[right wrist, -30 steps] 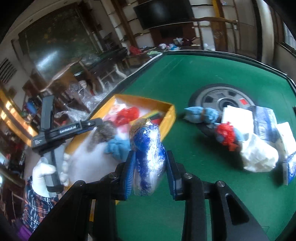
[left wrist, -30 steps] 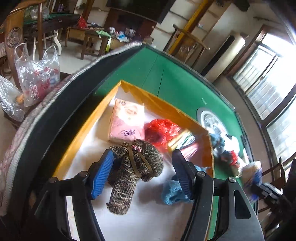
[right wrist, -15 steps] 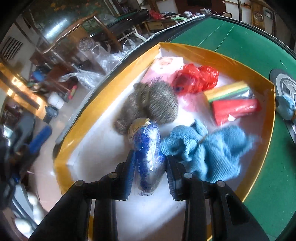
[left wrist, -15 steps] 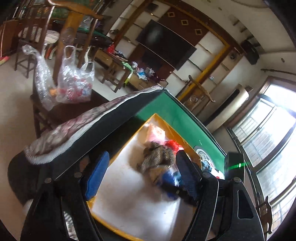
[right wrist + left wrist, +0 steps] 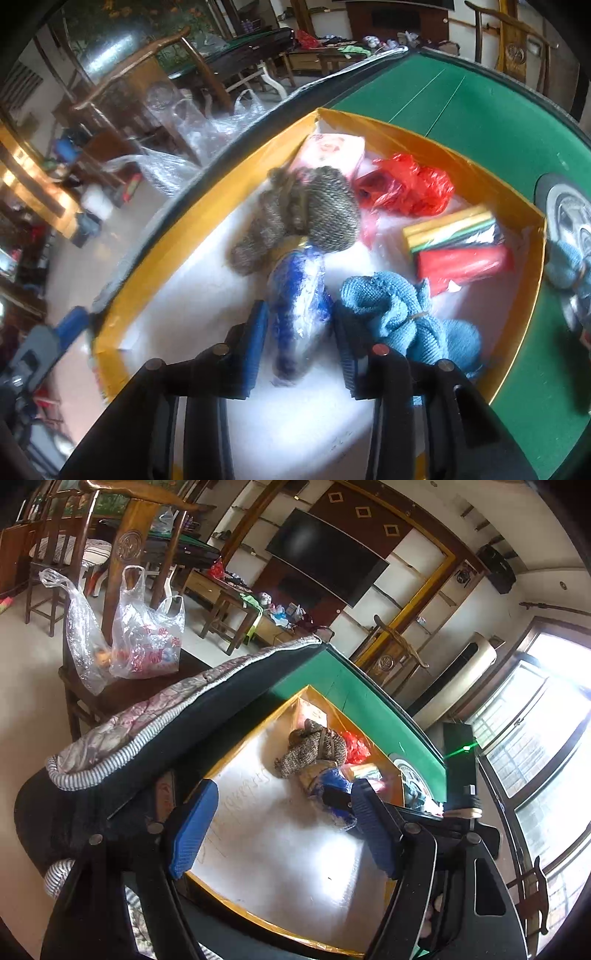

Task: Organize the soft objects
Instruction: 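Lower the blue foil packet into the box and open the right tool, then reach into the pile and grasp the blue cloth with red plastic using the left tool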

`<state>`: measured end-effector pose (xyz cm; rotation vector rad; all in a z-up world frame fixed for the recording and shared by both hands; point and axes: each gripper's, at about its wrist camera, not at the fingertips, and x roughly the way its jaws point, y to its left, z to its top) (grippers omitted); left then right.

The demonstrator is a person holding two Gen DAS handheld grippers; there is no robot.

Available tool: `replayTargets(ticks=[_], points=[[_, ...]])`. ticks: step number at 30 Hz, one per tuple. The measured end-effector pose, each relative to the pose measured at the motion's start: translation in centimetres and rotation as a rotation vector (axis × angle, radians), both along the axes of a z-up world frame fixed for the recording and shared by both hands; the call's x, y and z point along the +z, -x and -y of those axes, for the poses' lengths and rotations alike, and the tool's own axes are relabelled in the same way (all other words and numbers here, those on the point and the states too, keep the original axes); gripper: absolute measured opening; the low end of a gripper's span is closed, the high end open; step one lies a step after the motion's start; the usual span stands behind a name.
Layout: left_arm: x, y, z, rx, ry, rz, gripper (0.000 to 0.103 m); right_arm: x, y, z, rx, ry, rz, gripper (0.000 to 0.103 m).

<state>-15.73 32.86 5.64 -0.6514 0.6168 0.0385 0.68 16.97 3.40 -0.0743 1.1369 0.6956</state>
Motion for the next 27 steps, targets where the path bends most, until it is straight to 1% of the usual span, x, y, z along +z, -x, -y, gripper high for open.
replayTargets(ticks=[1,3,4,7,9,12,14,17,21,24,27], points=[[0.0,0.0,0.1,-0.002,0.002,-0.004,0.074,0.2,0.2,0.5,0.0,-0.026,-0.005,0.036],[0.1,0.0,0.5,-0.001,-0.003,-0.01,0.074,1.0,0.6,1.9,-0.013,-0.069,0.0,0.043],[0.1,0.0,0.7,0.0,-0.012,-0.013,0.074,1.5,0.8,2.8,-0.022,-0.094,0.007,0.043],[0.4,0.0,1.1,-0.003,-0.022,-0.015,0.074,3.3,1.6,6.5,-0.069,-0.142,0.057,0.048],[0.5,-0.1,1.5,-0.003,-0.036,-0.015,0.074,4.2,2.2,9.3,-0.117,-0.135,0.117,0.054],[0.6,-0.3,2.2,-0.005,-0.042,-0.018,0.074,4.8,2.6,13.2,-0.203,-0.08,0.21,0.055],[0.6,-0.5,2.6,-0.003,-0.043,-0.023,0.074,4.9,2.9,15.7,-0.255,-0.044,0.247,0.055],[0.7,-0.7,3.5,-0.003,-0.031,-0.024,0.074,4.8,2.9,19.7,-0.328,-0.037,0.252,0.055],[1.1,-1.1,4.9,-0.011,-0.033,-0.025,0.074,5.4,2.7,23.9,-0.39,-0.076,0.262,0.055],[1.6,-1.3,5.8,-0.01,-0.055,-0.035,0.074,6.2,3.3,25.6,-0.404,-0.104,0.298,0.055],[2.2,-1.2,6.5,0.0,-0.085,-0.034,0.074,6.4,3.7,26.0,-0.401,-0.114,0.325,0.056]])
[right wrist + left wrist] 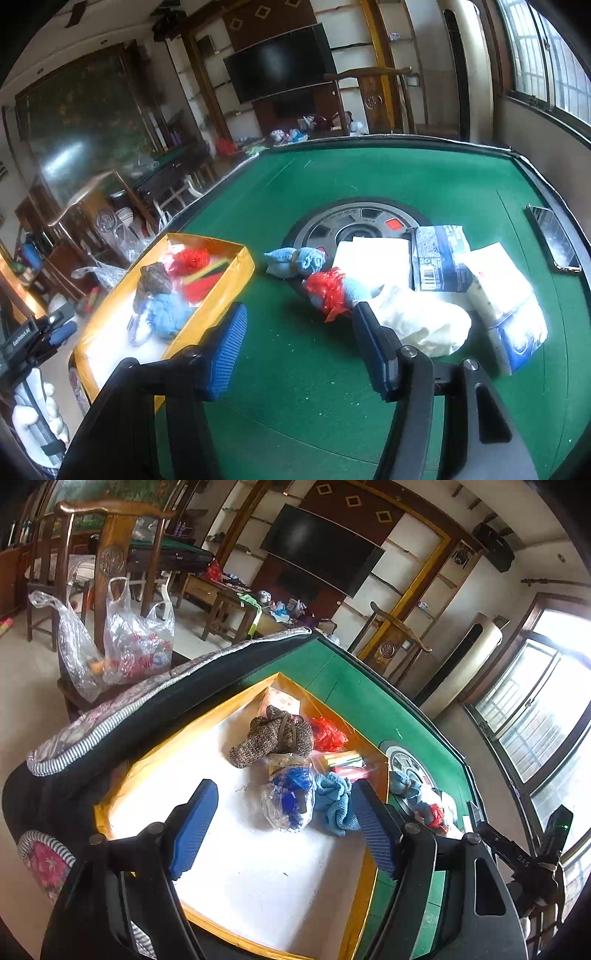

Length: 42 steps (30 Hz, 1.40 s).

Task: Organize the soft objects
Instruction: 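Reach into the pile and grasp the blue cloth with red plastic using the left tool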

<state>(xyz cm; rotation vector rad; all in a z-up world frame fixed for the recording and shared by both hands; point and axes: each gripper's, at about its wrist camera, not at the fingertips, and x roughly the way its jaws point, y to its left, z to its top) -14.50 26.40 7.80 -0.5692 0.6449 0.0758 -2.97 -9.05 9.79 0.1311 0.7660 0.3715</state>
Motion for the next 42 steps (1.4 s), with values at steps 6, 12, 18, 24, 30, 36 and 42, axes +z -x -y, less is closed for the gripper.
replayTargets(ticks=[6,12,18,24,30,36,42], points=[[1.2,0.3,0.3,0.038,-0.037,0.003,0.074,-1.4,-0.2,0.7,0.023,0.008,-0.01,0.056],[2.5,0.5,0.1,0.08,-0.07,0.02,0.074,-2.3,-0.3,2.2,0.013,-0.011,-0.009,0.056],[2.8,-0.6,1.4,0.079,-0.102,0.01,0.074,-2.8,-0.5,4.6,-0.03,-0.069,-0.01,0.056],[3.1,-3.9,6.4,-0.057,-0.151,-0.021,0.074,-2.4,-1.0,10.2,-0.187,-0.146,0.008,0.058],[2.1,-9.1,14.6,-0.35,-0.109,-0.096,0.074,-2.8,-1.1,17.3,-0.401,-0.263,-0.002,0.063],[0.7,-12.2,22.2,-0.499,-0.162,-0.157,0.074,-3.4,-1.6,18.4,-0.423,-0.291,-0.044,0.064],[-1.0,-16.8,25.6,-0.523,-0.095,-0.239,0.074,-3.5,-1.4,18.3,-0.421,-0.286,-0.046,0.064]])
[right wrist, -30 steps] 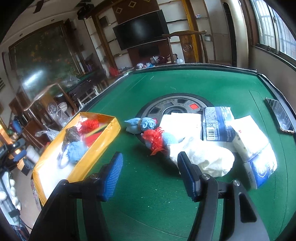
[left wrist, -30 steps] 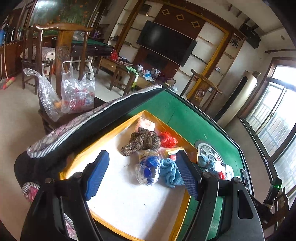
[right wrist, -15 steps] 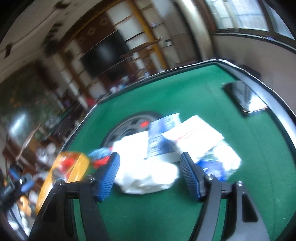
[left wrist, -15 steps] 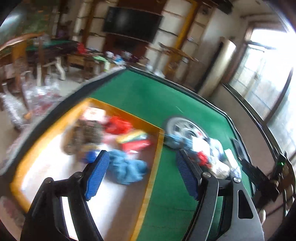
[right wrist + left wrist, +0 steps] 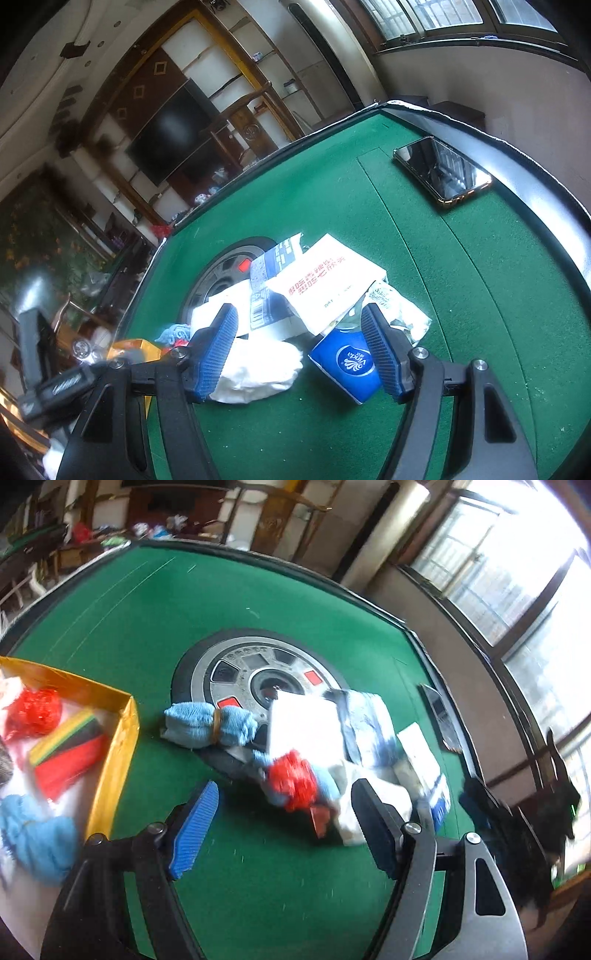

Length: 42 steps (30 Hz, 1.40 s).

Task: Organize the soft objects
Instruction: 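Reach into the pile and grasp the blue cloth with red plastic using the left tool, then carry the blue cloth bundle into the box and release while the right tool grasps a white pad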

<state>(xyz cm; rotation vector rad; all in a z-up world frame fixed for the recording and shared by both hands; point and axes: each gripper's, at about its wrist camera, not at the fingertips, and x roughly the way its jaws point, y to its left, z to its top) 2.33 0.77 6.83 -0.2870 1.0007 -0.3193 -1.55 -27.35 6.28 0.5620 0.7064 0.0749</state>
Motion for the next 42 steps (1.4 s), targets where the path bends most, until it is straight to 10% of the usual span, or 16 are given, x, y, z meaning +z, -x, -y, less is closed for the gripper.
replayTargets(ticks=[8,13,25,42], points=[[-3.5,-4.1,4.2,0.026,-0.097,-0.018,0.073,-0.3,-0.3,-0.2,0.005,0.0,-0.016,0.064],[-4.7,-2.5,5.6,-0.098,-0.108,-0.018,0.052,-0.3,-0.4,-0.5,0.007,0.014,-0.014,0.064],[-1.3,5.5,0.2,-0.121,0.059,0.037,0.052,-0.8,-0.9,-2.1,0.069,0.043,-0.034,0.064],[2.1,13.0,-12.8,0.106,0.058,0.241,0.052,-0.7,-1.0,-7.5,0.226,0.152,-0.036,0.064]])
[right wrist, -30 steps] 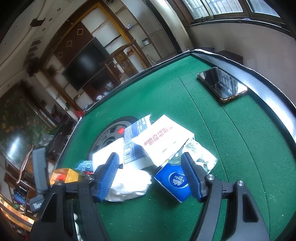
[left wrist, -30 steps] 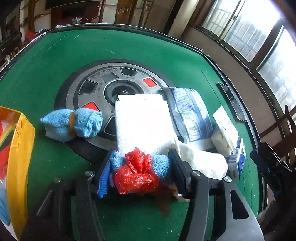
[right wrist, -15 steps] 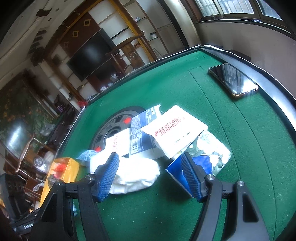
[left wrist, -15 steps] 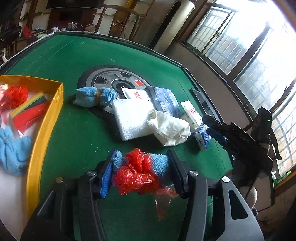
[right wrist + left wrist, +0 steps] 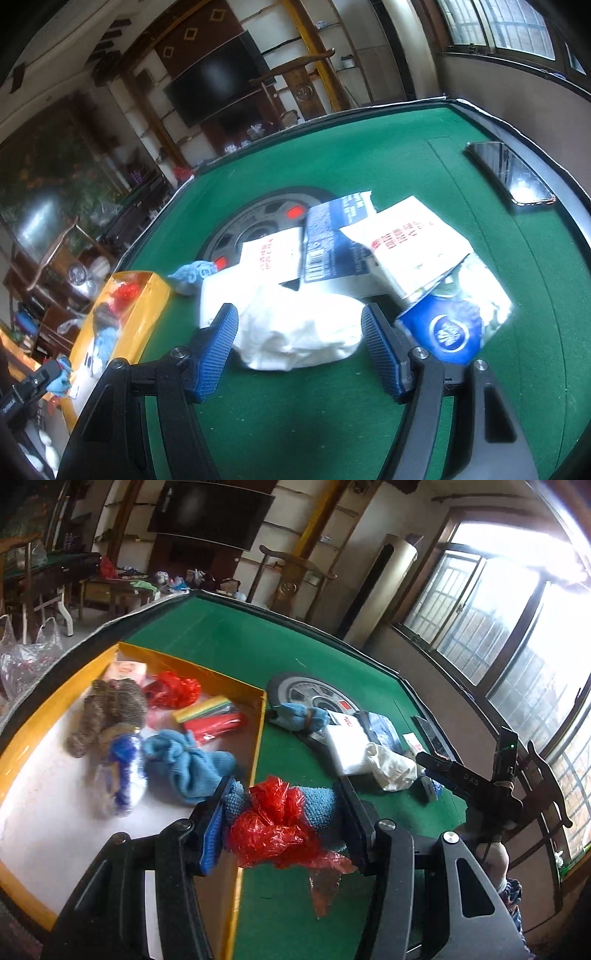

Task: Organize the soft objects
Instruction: 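Carry the blue cloth bundle into the box and release while the right tool grasps a white pad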

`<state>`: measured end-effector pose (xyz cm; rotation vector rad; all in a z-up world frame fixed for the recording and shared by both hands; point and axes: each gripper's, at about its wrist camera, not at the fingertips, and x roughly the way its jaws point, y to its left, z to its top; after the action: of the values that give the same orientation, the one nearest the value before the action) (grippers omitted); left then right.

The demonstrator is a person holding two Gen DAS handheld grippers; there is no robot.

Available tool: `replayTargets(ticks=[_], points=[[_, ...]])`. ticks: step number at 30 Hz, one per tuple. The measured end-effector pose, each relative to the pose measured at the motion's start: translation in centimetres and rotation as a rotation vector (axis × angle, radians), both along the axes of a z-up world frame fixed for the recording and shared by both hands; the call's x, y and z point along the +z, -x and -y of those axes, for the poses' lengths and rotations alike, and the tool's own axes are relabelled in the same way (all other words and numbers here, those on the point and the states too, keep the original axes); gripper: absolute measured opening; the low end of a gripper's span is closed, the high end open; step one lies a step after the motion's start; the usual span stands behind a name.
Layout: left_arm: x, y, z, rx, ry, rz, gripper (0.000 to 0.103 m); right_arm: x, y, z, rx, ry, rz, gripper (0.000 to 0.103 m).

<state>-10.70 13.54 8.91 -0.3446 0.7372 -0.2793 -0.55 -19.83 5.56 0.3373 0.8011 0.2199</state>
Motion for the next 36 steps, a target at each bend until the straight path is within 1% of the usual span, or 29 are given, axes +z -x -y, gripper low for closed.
replayTargets(ticks=[4,6,7,8,9,11,14,15,17,20,24,25,26,28,30,31,33,36], points=[[-0.2,0.6,-2.5,0.061,-0.03,0.011,0.052,1.2,-1.2,-3.1,0.047,0.051,-0.03,0.064],[-0.4,0.8,-3.8,0.093,-0.046,0.016,0.052,2.2,-2.5,-5.3,0.086,0.097,-0.051,0.064],[-0.7,0.8,-4.3,0.105,-0.049,0.013,0.052,2.5,-3.3,-6.5,0.105,0.124,-0.07,0.066],[-1.0,0.7,-5.0,0.119,-0.048,0.004,0.052,2.5,-4.2,-7.6,0.125,0.15,-0.094,0.071],[-1.3,0.6,-5.7,0.134,-0.045,-0.006,0.052,2.4,-5.1,-8.7,0.148,0.183,-0.129,0.073],[-1.8,0.2,-7.1,0.165,-0.06,-0.023,0.052,1.8,-7.0,-11.1,0.176,0.27,-0.186,0.073],[-2.1,-1.5,-8.7,0.201,-0.132,-0.053,0.052,0.4,-9.0,-13.7,0.189,0.409,-0.259,0.073],[-2.3,-2.2,-9.2,0.207,-0.155,-0.062,0.052,0.0,-9.4,-14.2,0.19,0.43,-0.276,0.073],[-2.9,-3.5,-10.4,0.217,-0.196,-0.099,0.052,-0.9,-10.2,-14.8,0.186,0.447,-0.314,0.073],[-4.1,-5.1,-12.0,0.21,-0.202,-0.154,0.052,-2.1,-10.9,-15.5,0.195,0.439,-0.36,0.073],[-5.9,-6.8,-13.0,0.199,-0.181,-0.214,0.053,-2.8,-10.8,-16.2,0.182,0.497,-0.36,0.073],[-6.4,-7.2,-13.3,0.193,-0.159,-0.237,0.053,-2.8,-10.6,-16.4,0.189,0.503,-0.356,0.072],[-6.6,-7.4,-13.6,0.19,-0.142,-0.251,0.054,-2.6,-10.3,-16.6,0.194,0.516,-0.344,0.057],[-6.8,-7.8,-13.9,0.188,-0.13,-0.273,0.055,-2.3,-9.7,-16.9,0.208,0.528,-0.332,0.045],[-6.8,-8.0,-14.0,0.184,-0.13,-0.279,0.062,-1.8,-9.1,-17.1,0.221,0.514,-0.318,0.027],[-6.7,-8.0,-13.9,0.176,-0.123,-0.278,0.063,-1.5,-8.7,-17.2,0.226,0.514,-0.305,0.024],[-6.6,-7.8,-13.7,0.167,-0.109,-0.271,0.064,-0.9,-8.2,-17.4,0.239,0.513,-0.286,0.014],[-6.0,-7.1,-14.2,0.172,-0.051,-0.239,0.064,-0.1,-7.5,-17.5,0.256,0.513,-0.259,0.009]])
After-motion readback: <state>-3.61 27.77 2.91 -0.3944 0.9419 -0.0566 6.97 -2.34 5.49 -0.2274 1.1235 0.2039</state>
